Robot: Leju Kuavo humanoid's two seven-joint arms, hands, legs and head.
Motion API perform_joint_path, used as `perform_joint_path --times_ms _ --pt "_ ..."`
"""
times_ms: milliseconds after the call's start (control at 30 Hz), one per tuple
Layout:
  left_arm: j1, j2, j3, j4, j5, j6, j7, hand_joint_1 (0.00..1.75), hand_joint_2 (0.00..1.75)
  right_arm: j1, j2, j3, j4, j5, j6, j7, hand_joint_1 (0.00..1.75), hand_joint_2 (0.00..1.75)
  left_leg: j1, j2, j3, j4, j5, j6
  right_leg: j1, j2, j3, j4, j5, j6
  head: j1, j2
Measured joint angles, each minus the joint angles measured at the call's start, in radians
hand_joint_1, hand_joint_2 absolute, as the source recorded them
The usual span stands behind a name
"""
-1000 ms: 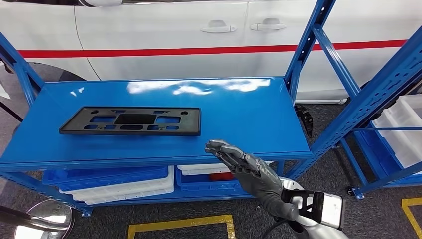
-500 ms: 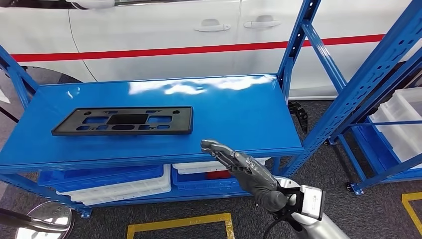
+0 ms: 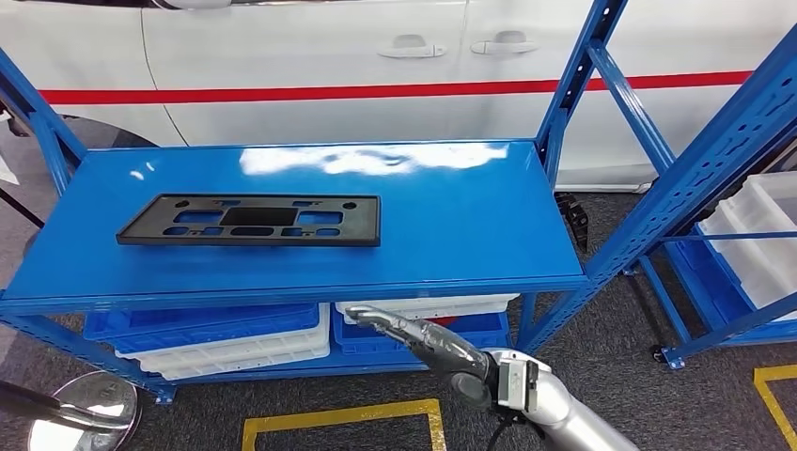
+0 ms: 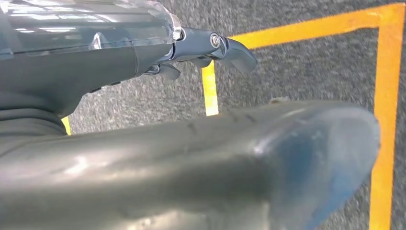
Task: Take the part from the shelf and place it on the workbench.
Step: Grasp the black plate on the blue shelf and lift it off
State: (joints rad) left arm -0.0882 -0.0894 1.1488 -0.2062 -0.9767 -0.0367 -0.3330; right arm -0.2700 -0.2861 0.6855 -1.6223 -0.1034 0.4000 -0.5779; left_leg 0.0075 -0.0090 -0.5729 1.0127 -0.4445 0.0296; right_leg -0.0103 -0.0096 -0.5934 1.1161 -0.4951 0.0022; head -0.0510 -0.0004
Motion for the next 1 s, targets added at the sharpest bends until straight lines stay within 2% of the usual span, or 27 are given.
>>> perform_joint_path --times_ms 33,67,133,200,267,333,367,400,433,500,567,600,667,700,767,800,833,867,900,933,967,1000 --pt "0.0 -0.002 0.002 0.0 0.003 0.002 -0.003 0.0 0.0 -0.009 0.001 0.018 0.02 0.006 0.005 -0.007 0.0 0.0 -0.001 0.0 -0.002 0.0 0.001 -0.004 0.004 -0.001 0.027 -0.057 0.017 -0.007 0.0 0.0" --pt "-0.001 -0.003 0.005 0.0 0.007 0.003 -0.007 0.0 0.0 -0.017 0.001 0.033 0.035 0.007 0.008 -0.01 0.0 0.0 -0.002 0.0 -0.005 0.0 0.004 -0.008 0.007 -0.003 0.042 -0.091 0.023 -0.012 0.0 0.0" --pt "-0.001 -0.005 0.013 0.0 0.012 0.004 -0.015 0.0 0.0 -0.029 0.002 0.051 0.056 -0.009 0.01 -0.014 0.0 0.0 -0.003 0.001 -0.01 -0.002 0.008 -0.02 0.012 -0.003 0.042 -0.107 0.022 -0.015 0.0 0.0" --pt "-0.001 -0.004 0.021 0.0 0.015 0.005 -0.02 0.0 0.0 -0.041 0.0 0.057 0.068 -0.038 0.015 -0.017 0.0 0.0 -0.003 0.001 -0.014 0.006 0.001 -0.031 0.006 -0.006 0.043 -0.116 0.029 -0.02 0.0 0.0" --pt "-0.001 -0.004 0.025 0.0 0.016 0.007 -0.023 0.0 0.0 -0.058 -0.006 0.059 0.075 -0.049 0.019 -0.019 0.0 0.0 -0.003 0.001 -0.045 0.078 -0.047 -0.042 0.0 -0.015 0.045 -0.125 0.035 -0.026 0.0 0.0" --pt "-0.001 -0.004 0.028 0.0 0.016 0.008 -0.026 0.0 0.0 -0.069 -0.015 0.065 0.079 -0.036 0.017 -0.019 0.0 0.0 -0.002 0.001 -0.105 0.212 -0.111 -0.049 0.002 -0.027 0.044 -0.125 0.035 -0.03 0.0 0.0" --pt "0.0 -0.004 0.029 0.0 0.016 0.009 -0.027 0.0 0.0 -0.072 -0.02 0.068 0.079 -0.028 0.016 -0.018 0.0 0.0 -0.002 0.001 -0.129 0.264 -0.128 -0.051 0.003 -0.034 0.044 -0.124 0.035 -0.03 0.0 0.0" --pt "0.0 -0.003 0.03 0.0 0.016 0.009 -0.029 0.0 0.0 -0.074 -0.024 0.071 0.08 -0.022 0.015 -0.018 0.0 0.0 -0.002 0.002 -0.137 0.284 -0.127 -0.053 0.004 -0.042 0.044 -0.123 0.035 -0.03 0.0 0.0" --pt "0.001 -0.002 0.031 0.0 0.017 0.01 -0.031 0.0 0.0 -0.076 -0.027 0.073 0.079 -0.019 0.015 -0.018 0.0 0.0 -0.002 0.003 -0.127 0.263 -0.107 -0.053 0.004 -0.05 0.044 -0.122 0.034 -0.03 0.0 0.0" --pt "-0.001 0.001 0.031 0.0 0.017 0.01 -0.034 0.0 0.0 -0.083 -0.03 0.076 0.074 -0.016 0.014 -0.018 0.0 0.0 -0.002 0.025 -0.061 0.131 -0.043 -0.05 0.005 -0.067 0.045 -0.117 0.029 -0.025 0.0 0.0" --pt "-0.004 0.002 0.032 0.0 0.018 0.01 -0.036 0.0 0.0 -0.09 -0.031 0.079 0.069 -0.013 0.014 -0.018 0.0 0.0 -0.006 0.046 -0.012 0.026 -0.009 -0.037 0.01 -0.081 0.045 -0.108 0.023 -0.016 0.0 0.0" --pt "-0.005 0.002 0.033 0.0 0.018 0.01 -0.037 0.0 0.0 -0.093 -0.031 0.081 0.068 -0.012 0.014 -0.018 0.0 0.0 -0.008 0.047 -0.007 0.009 -0.007 -0.029 0.013 -0.087 0.044 -0.105 0.021 -0.013 0.0 0.0" --pt "-0.003 0.001 0.036 0.0 0.018 0.009 -0.039 0.0 0.0 -0.099 -0.031 0.084 0.065 -0.009 0.014 -0.018 0.0 0.0 -0.009 0.027 -0.009 0.005 -0.002 -0.013 0.014 -0.1 0.043 -0.103 0.019 -0.005 0.0 0.0" --pt "-0.002 0.001 0.038 0.0 0.018 0.008 -0.04 0.0 0.0 -0.1 -0.031 0.085 0.063 -0.008 0.014 -0.018 0.0 0.0 -0.007 0.019 -0.01 0.003 0.002 -0.008 0.012 -0.091 0.041 -0.096 0.011 0.0 0.0 0.0" --pt "-0.003 -0.001 0.041 0.0 0.018 0.008 -0.042 0.0 0.0 -0.103 -0.029 0.087 0.061 -0.006 0.015 -0.019 0.0 0.0 -0.003 0.002 -0.011 -0.002 0.009 0.004 0.005 -0.049 0.016 -0.034 -0.034 0.009 0.0 0.0" --pt "-0.004 -0.001 0.043 0.0 0.018 0.008 -0.043 0.0 0.0 -0.103 -0.029 0.088 0.061 -0.005 0.015 -0.019 0.0 0.0 -0.002 -0.007 -0.013 -0.002 0.011 0.007 0.002 -0.024 -0.009 0.025 -0.067 0.013 0.0 0.0" --pt "-0.006 -0.002 0.044 0.0 0.018 0.008 -0.044 0.0 0.0 -0.103 -0.028 0.089 0.061 -0.005 0.014 -0.021 0.0 0.0 -0.002 -0.016 -0.015 -0.001 0.012 0.009 -0.001 -0.01 -0.039 0.094 -0.099 0.015 0.0 0.0" --pt "-0.006 -0.002 0.046 0.0 0.019 0.009 -0.044 0.0 0.0 -0.102 -0.028 0.09 0.062 -0.005 0.012 -0.022 0.0 0.0 -0.003 -0.024 -0.016 0.0 0.013 0.01 -0.003 -0.005 -0.065 0.152 -0.118 0.016 0.0 0.0" --pt "-0.005 -0.002 0.047 0.0 0.021 0.01 -0.045 0.0 0.0 -0.102 -0.028 0.092 0.063 -0.004 0.006 -0.023 0.0 0.0 -0.003 -0.032 -0.017 0.0 0.013 0.01 -0.004 -0.002 -0.08 0.182 -0.12 0.016 0.0 0.0" --pt "-0.004 -0.002 0.047 0.0 0.024 0.012 -0.045 0.0 0.0 -0.103 -0.028 0.094 0.064 -0.004 -0.004 -0.022 0.0 0.0 -0.003 -0.04 -0.016 0.001 0.013 0.01 -0.004 -0.002 -0.077 0.175 -0.101 0.014 0.0 0.0" --pt "-0.003 -0.002 0.048 0.0 0.028 0.015 -0.045 0.0 0.0 -0.104 -0.028 0.095 0.064 -0.004 -0.018 -0.017 0.0 0.0 -0.004 -0.046 -0.015 0.002 0.013 0.009 -0.003 -0.002 -0.057 0.129 -0.067 0.01 0.0 0.0" --pt "-0.003 -0.002 0.048 0.0 0.031 0.018 -0.044 0.0 0.0 -0.108 -0.028 0.096 0.064 -0.003 -0.034 -0.008 0.0 0.0 -0.004 -0.052 -0.014 0.003 0.013 0.008 -0.003 -0.001 -0.027 0.059 -0.026 0.004 0.0 0.0"
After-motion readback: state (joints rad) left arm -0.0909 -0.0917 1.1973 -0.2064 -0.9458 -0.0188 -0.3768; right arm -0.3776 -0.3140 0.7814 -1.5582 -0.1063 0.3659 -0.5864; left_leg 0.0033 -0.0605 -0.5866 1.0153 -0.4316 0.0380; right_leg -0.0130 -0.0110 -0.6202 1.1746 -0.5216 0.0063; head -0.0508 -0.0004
